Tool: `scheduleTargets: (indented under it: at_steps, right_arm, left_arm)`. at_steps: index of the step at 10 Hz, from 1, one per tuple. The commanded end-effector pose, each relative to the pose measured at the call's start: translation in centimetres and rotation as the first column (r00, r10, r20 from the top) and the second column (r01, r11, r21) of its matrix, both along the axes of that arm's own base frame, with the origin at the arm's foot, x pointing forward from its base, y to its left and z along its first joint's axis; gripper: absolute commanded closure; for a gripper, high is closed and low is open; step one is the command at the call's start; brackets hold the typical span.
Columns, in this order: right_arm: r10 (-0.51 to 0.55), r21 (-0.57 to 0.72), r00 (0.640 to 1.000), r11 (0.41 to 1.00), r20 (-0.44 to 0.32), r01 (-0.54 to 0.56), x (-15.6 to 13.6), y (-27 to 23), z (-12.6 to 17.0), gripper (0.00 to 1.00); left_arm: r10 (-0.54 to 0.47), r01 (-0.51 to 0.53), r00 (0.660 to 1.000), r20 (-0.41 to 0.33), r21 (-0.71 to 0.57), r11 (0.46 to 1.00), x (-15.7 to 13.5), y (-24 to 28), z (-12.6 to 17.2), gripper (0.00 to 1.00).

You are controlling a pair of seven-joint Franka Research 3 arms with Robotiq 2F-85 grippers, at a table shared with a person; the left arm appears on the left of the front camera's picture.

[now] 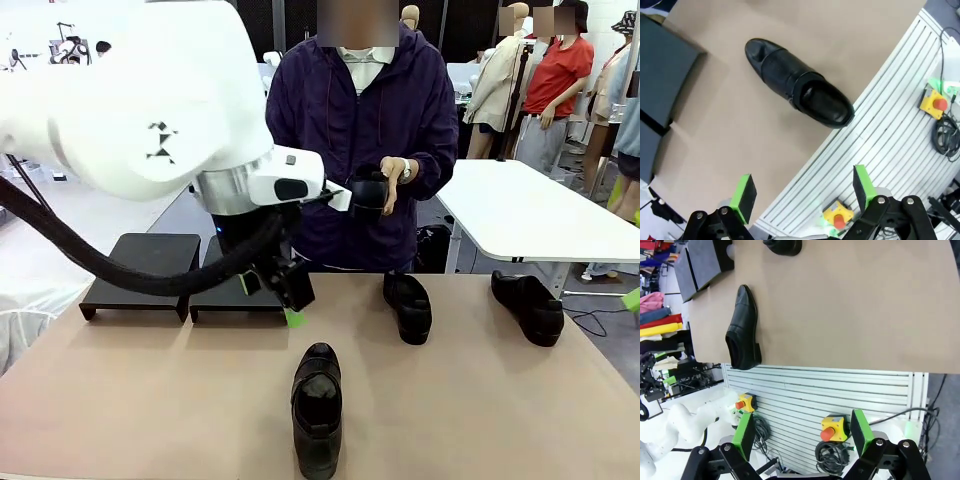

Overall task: Organize the shoes by placing them on the stand.
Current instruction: Place the Shoe from the middle of the table onto the Shoes Stand.

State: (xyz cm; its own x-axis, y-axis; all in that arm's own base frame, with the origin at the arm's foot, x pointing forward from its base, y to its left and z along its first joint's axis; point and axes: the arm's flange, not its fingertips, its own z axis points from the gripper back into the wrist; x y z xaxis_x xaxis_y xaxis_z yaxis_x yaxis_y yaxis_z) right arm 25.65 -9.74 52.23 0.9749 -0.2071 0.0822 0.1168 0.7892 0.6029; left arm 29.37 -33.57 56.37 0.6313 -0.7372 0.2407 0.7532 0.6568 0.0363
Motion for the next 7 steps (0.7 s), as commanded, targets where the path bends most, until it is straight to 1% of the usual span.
scheduleTargets:
  at_steps: [1,2,3,4,5,6,7]
  right_arm:
    - [0.018,0.016,1.0,1.0,0.02,-0.018,0.0,-0.1,0.1,0.0]
    - [0.018,0.016,1.0,1.0,0.02,-0.018,0.0,-0.1,0.1,0.0]
    - [0.018,0.016,1.0,1.0,0.02,-0.018,0.0,-0.1,0.1,0.0]
    - [0.018,0.016,1.0,1.0,0.02,-0.018,0.0,-0.1,0.1,0.0]
    - [0.018,0.016,1.0,1.0,0.02,-0.018,0.0,-0.1,0.1,0.0]
    - [0.018,0.016,1.0,1.0,0.02,-0.018,0.0,-0.1,0.1,0.0]
    - [0.018,0.016,1.0,1.0,0.02,-0.018,0.0,-0.1,0.1,0.0]
  left_arm:
    - [-0.002,0.002,1.0,0.011,0.015,1.0,0.1,2.1,1.4,0.0]
    - [0.0,0.0,1.0,0.0,0.0,1.0,0.0,0.0,0.0,0.0]
    - [0.135,-0.136,0.99,-0.047,-0.031,0.99,1.4,-0.3,-1.8,0.0]
    - [0.251,-0.255,0.966,-0.056,-0.079,0.964,2.4,-1.0,-3.3,0.0]
    - [0.327,-0.332,0.943,-0.063,-0.1,0.938,3.3,-1.7,-4.4,0.0]
    - [0.429,-0.432,0.902,-0.048,-0.08,0.898,4.6,-2.4,-5.7,0.0]
    - [0.442,-0.45,0.892,-0.093,-0.103,0.887,5.4,-2.5,-6.7,0.0]
